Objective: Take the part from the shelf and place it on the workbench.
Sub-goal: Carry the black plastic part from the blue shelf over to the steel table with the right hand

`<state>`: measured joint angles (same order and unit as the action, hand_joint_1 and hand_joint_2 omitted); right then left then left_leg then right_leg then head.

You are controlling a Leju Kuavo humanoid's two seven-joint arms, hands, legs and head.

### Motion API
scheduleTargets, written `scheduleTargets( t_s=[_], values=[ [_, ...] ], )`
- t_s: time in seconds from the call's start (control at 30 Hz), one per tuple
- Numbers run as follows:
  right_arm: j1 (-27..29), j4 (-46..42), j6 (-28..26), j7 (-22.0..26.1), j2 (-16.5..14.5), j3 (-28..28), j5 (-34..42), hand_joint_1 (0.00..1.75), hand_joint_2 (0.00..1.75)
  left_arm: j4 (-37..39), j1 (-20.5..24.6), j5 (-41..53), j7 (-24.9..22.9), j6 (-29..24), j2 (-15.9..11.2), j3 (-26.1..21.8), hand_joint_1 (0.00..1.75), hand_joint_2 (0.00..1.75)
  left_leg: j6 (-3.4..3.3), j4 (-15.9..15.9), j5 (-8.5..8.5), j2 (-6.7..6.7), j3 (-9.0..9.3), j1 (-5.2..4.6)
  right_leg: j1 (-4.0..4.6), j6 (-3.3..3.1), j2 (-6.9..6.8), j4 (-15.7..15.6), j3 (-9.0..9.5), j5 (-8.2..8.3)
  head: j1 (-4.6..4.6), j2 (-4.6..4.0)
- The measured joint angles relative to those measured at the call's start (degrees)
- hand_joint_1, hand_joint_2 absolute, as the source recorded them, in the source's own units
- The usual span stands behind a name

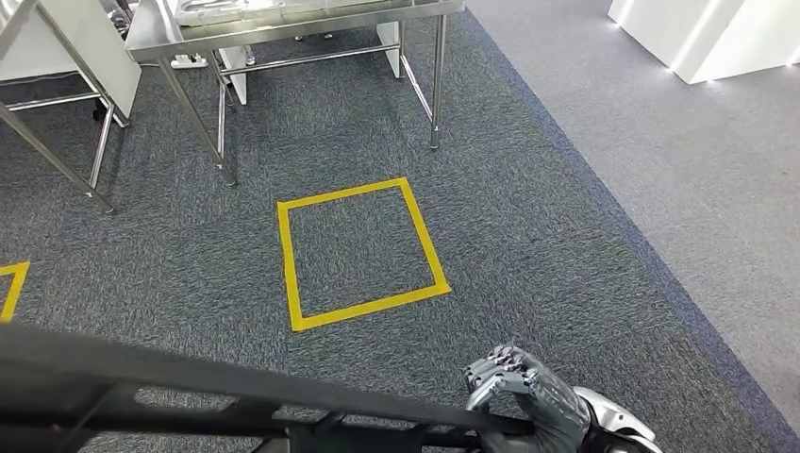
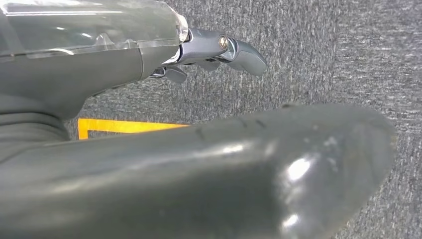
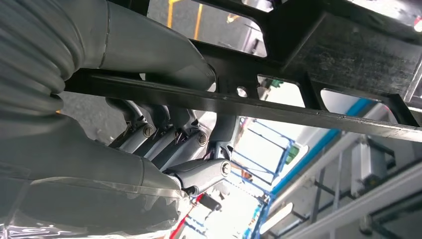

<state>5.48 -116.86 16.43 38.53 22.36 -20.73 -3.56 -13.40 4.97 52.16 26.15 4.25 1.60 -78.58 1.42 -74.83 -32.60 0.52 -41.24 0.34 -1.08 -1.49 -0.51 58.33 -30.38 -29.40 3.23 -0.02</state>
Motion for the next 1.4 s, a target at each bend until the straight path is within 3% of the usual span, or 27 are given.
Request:
scheduleTargets(
  t_s=[0.03,0.1,0.13,0.23,0.3,0.37,0.43,0.5,0.53,0.6,0.67,0.7,0.77,0.83,0.87,0.97,1.0,1.03,1.1,1.13,1.2,1.23,1.3,1.37,1.4],
  values=[
    [-0.72,0.24,-0.04,-0.08,0.0,0.16,0.84,1.69,1.75,0.0,-0.03,0.01,0.07,0.01,-0.01,0.06,0.0,0.0,-0.2,1.74,1.89,-0.02,0.39,-0.02,0.03,0.08,0.0,0.0,0.47,-0.33,0.0,0.0],
    [-2.23,0.73,-0.09,-0.13,0.0,0.51,2.67,1.69,1.75,-0.01,-0.02,0.01,0.22,0.03,-0.1,0.13,0.0,0.0,-1.02,9.23,6.45,-0.24,3.41,-0.22,0.06,0.3,-0.09,-0.07,1.53,-1.1,-0.01,0.0],
    [-3.16,1.03,-0.08,-0.17,0.0,0.64,3.76,1.69,1.75,-0.01,0.01,-0.01,0.27,0.03,-0.21,0.14,0.0,0.0,-1.49,12.63,7.67,-0.42,4.9,-0.47,0.12,0.52,-0.1,-0.09,1.84,-1.43,-0.01,0.0],
    [-6.52,2.22,0.1,-1.34,-0.05,0.9,7.77,1.69,1.75,-0.02,0.2,-0.06,0.36,0.0,-0.64,0.16,0.0,0.0,-2.56,16.12,7.48,-0.73,6.25,-1.07,0.16,1.55,-0.11,-0.04,2.07,-1.44,0.0,0.0],
    [-8.71,2.91,0.22,-2.47,-0.14,1.11,9.74,1.69,1.75,-0.02,0.3,-0.08,0.38,-0.01,-0.81,0.17,0.0,0.0,-3.23,17.03,7.24,-0.5,7.31,-0.84,0.04,2.17,-0.12,1.11,1.98,-1.2,-0.01,0.0],
    [-10.83,3.48,0.3,-3.23,-0.23,1.28,10.72,1.69,1.75,-0.02,0.44,-0.08,0.39,-0.01,-0.86,0.18,0.0,0.0,-3.83,17.74,6.9,-0.25,8.77,-0.62,-0.1,2.55,0.02,5.29,-0.27,-2.3,-0.02,0.0],
    [-12.04,3.96,0.23,-3.6,-0.37,1.3,11.13,1.69,1.75,-0.02,0.53,-0.09,0.39,-0.02,-0.86,0.19,0.0,0.0,-4.14,17.86,6.29,-0.04,9.54,-0.64,-0.19,2.87,0.17,11.81,-4.79,-4.78,-0.02,0.0],
    [-11.96,4.33,-0.12,-3.61,-0.51,1.25,10.89,1.69,1.75,-0.02,0.43,-0.23,0.39,-0.08,-0.84,0.19,0.0,0.0,-4.09,17.84,5.47,0.3,10.51,-0.63,-0.24,3.11,0.21,15.33,-8.54,-5.92,-0.02,0.0],
    [-11.57,4.44,-0.37,-3.29,-0.56,1.21,10.4,1.69,1.75,-0.02,0.35,-0.37,0.4,-0.12,-0.8,0.19,0.0,0.0,-3.99,17.83,4.96,0.49,11.2,-0.6,-0.25,3.12,0.21,14.56,-9.2,-5.02,-0.02,0.0],
    [-10.03,4.52,-0.74,-1.79,-0.58,1.09,8.8,1.69,1.75,-0.02,0.14,-0.66,0.55,-0.2,-0.61,0.18,0.0,0.0,-3.62,17.83,3.69,0.82,12.8,-0.54,-0.25,2.98,0.19,7.93,-8.05,0.43,-0.02,0.0],
    [-7.79,4.55,-0.79,0.02,-0.69,0.79,7.13,1.69,1.75,-0.02,0.0,-1.01,0.87,-0.29,-0.36,0.15,0.0,0.0,-3.0,17.62,2.51,1.08,13.82,-0.59,0.1,2.44,0.17,2.42,-6.83,4.4,-0.02,0.0],
    [-6.69,4.51,-0.75,0.62,-0.75,0.6,6.49,1.69,1.75,-0.02,-0.1,-1.15,1.01,-0.38,-0.29,0.14,0.0,0.0,-2.61,17.52,2.12,1.12,14.03,-0.6,0.26,2.03,0.22,1.49,-6.75,5.07,-0.03,0.0],
    [-4.81,4.18,-0.54,1.13,-0.82,0.31,5.43,1.69,1.75,-0.02,-0.2,-1.48,1.19,-0.62,-0.18,0.08,0.0,0.0,-1.9,17.31,1.79,1.05,14.34,-0.64,0.38,1.16,0.37,1.39,-6.49,4.75,-0.07,0.0],
    [-3.23,3.62,-0.3,1.2,-0.83,0.15,4.54,1.69,1.75,-0.02,-0.19,-1.82,1.29,-0.79,-0.03,0.04,0.0,0.0,-1.37,15.1,1.54,0.72,13.64,-0.55,0.24,0.48,0.36,0.79,-5.49,4.41,-0.08,-0.01],
    [-2.53,3.37,-0.18,1.22,-0.83,0.07,4.09,1.69,1.75,-0.02,-0.13,-1.98,1.33,-0.81,0.03,0.02,0.0,0.0,-1.1,12.53,0.87,0.53,12.28,-0.45,0.16,0.21,0.31,0.52,-4.96,4.2,-0.07,-0.01],
    [-0.69,2.87,0.21,1.27,-0.83,-0.19,2.76,1.69,1.75,-0.02,-0.2,-2.22,1.38,-0.82,0.13,-0.01,0.0,0.0,-0.26,2.8,-3.13,0.13,5.91,-0.15,0.24,-0.19,0.25,0.33,-4.04,3.35,-0.07,0.0],
    [-0.11,2.76,0.33,1.26,-0.83,-0.24,2.35,1.69,1.75,-0.02,-0.31,-2.22,1.38,-0.82,0.16,-0.02,0.0,0.0,-0.12,1.58,-3.43,0.06,4.53,-0.12,0.26,-0.2,0.29,0.34,-3.7,3.05,-0.07,0.0],
    [0.4,2.66,0.42,1.26,-0.83,-0.27,1.98,1.69,1.75,-0.02,-0.4,-2.23,1.38,-0.82,0.19,-0.02,0.0,0.0,-0.11,2.36,-2.38,0.01,4.14,-0.11,0.27,-0.16,0.33,0.34,-3.28,2.75,-0.07,0.0],
    [1.18,2.32,0.51,1.25,-0.83,-0.33,1.39,1.69,1.75,-0.02,-0.5,-2.24,1.39,-0.83,0.23,-0.02,0.0,0.0,-0.49,9.17,2.65,-0.07,6.03,-0.15,0.28,0.01,0.39,0.31,-2.29,2.12,-0.07,0.0],
    [1.48,2.1,0.51,1.26,-0.83,-0.35,1.2,1.69,1.75,-0.02,-0.47,-2.23,1.39,-0.83,0.23,-0.02,0.0,0.0,-0.8,12.69,4.34,-0.11,7.23,-0.29,0.3,0.16,0.39,0.28,-1.89,1.9,-0.08,0.0],
    [2.07,1.66,0.5,1.29,-0.83,-0.37,0.93,1.69,1.75,-0.02,-0.39,-2.21,1.42,-0.84,0.22,-0.02,0.0,0.0,-1.56,16.41,5.09,-0.19,8.42,-0.69,0.28,0.69,0.41,0.19,-1.69,1.65,-0.08,0.0],
    [2.4,1.44,0.48,1.31,-0.83,-0.36,0.79,1.69,1.75,-0.02,-0.43,-2.2,1.44,-0.84,0.2,-0.02,0.0,0.0,-1.93,16.52,4.74,-0.19,8.41,-0.89,0.28,1.03,0.43,0.12,-1.66,1.58,-0.08,0.0],
    [3.04,0.85,0.4,1.32,-0.85,-0.3,0.55,1.69,1.75,-0.02,-0.58,-2.1,1.46,-0.84,0.16,-0.03,0.0,0.0,-2.7,17.18,5.62,-0.18,8.99,-0.73,0.39,1.76,0.48,0.14,-1.37,1.19,-0.08,0.0],
    [3.45,0.25,0.3,1.36,-0.88,-0.12,0.43,1.69,1.75,-0.02,-0.54,-1.92,1.48,-0.82,0.16,-0.03,0.0,0.0,-3.28,18.03,6.08,-0.22,9.89,-0.36,0.46,2.21,0.51,2.62,-2.19,-0.39,-0.08,0.0],
    [3.62,0.1,0.24,1.39,-0.9,-0.01,0.39,1.69,1.75,-0.02,-0.49,-1.85,1.48,-0.81,0.17,-0.03,0.0,0.0,-3.48,18.26,6.12,-0.24,10.16,-0.28,0.36,2.33,0.53,5.7,-3.73,-1.91,-0.08,0.0]
  ],
)
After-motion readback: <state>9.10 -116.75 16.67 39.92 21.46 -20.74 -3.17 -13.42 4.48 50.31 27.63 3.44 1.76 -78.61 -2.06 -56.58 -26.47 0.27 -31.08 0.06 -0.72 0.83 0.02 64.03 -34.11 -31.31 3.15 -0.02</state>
